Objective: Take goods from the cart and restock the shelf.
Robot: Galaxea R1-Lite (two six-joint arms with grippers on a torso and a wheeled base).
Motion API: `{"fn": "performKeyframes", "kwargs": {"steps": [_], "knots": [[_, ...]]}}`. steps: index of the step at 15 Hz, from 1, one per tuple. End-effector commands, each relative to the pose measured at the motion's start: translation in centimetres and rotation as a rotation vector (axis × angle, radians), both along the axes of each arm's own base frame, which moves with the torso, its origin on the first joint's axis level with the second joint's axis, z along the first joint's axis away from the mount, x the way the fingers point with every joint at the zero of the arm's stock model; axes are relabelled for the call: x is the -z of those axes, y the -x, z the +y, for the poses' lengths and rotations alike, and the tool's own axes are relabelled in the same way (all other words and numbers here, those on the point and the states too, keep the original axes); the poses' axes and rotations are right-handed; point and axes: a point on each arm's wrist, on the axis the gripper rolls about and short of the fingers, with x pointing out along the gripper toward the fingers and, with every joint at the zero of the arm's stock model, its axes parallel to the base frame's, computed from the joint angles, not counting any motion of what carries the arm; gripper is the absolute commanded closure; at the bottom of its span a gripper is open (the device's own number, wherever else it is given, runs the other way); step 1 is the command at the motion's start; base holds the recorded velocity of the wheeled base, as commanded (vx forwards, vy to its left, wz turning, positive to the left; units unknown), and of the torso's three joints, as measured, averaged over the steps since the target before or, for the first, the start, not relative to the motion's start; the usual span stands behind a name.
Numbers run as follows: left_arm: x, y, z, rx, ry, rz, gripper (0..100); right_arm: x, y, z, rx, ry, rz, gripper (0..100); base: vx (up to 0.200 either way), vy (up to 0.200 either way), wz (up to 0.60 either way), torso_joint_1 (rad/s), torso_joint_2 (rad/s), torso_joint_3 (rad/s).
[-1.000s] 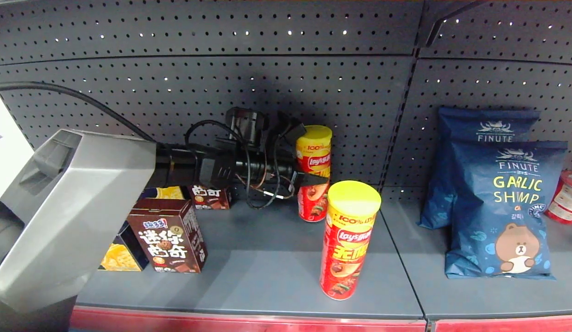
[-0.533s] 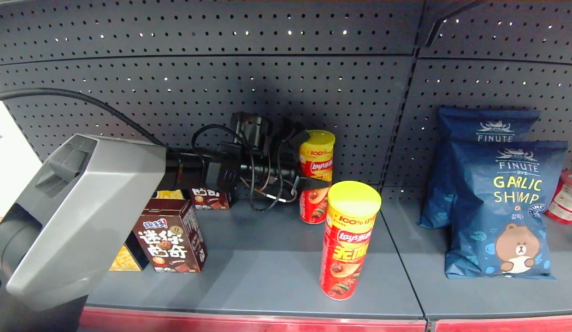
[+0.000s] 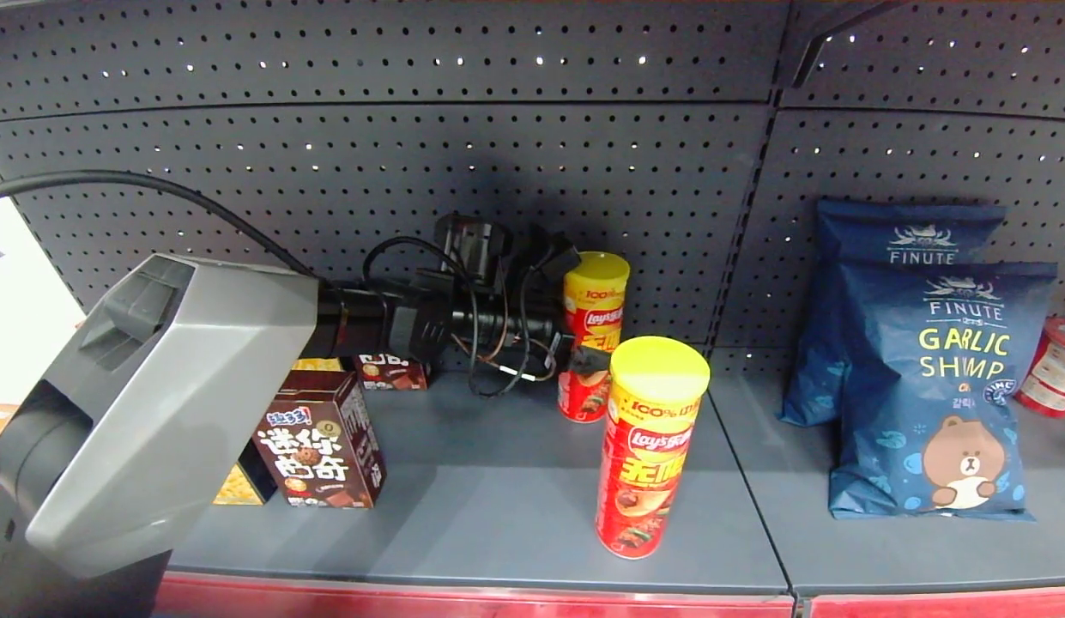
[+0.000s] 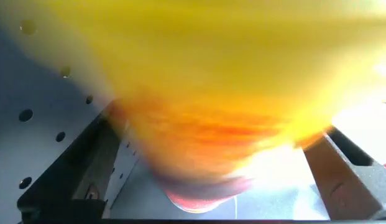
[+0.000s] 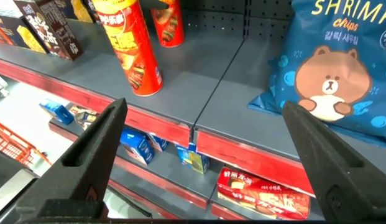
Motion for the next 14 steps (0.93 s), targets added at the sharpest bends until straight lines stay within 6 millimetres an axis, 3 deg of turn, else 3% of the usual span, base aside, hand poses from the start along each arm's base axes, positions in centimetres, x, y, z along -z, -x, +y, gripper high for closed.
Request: {"fn": "performKeyframes", "kwargs": {"steps": [1,6,14], "knots": [[-0.2,0.0,0.0,0.000,0.002,-0.003,0,0.2,-0.1,0.0,-0.001,0.002,0.007,0,0.000,0.000,0.00,0.000,0.00,0.000],[-2.1,0.9,0.4,0.001,0.014,-0.033,0,0.3,-0.2,0.1,-0.004,0.005,0.017,0,0.000,0.000,0.00,0.000,0.00,0.000],[-1.7,3.5,2.2,-0.012,-0.023,-0.004,0,-1.4,-0.8,0.2,-0.010,0.002,0.007,0,0.000,0.000,0.00,0.000,0.00,0.000]]}}
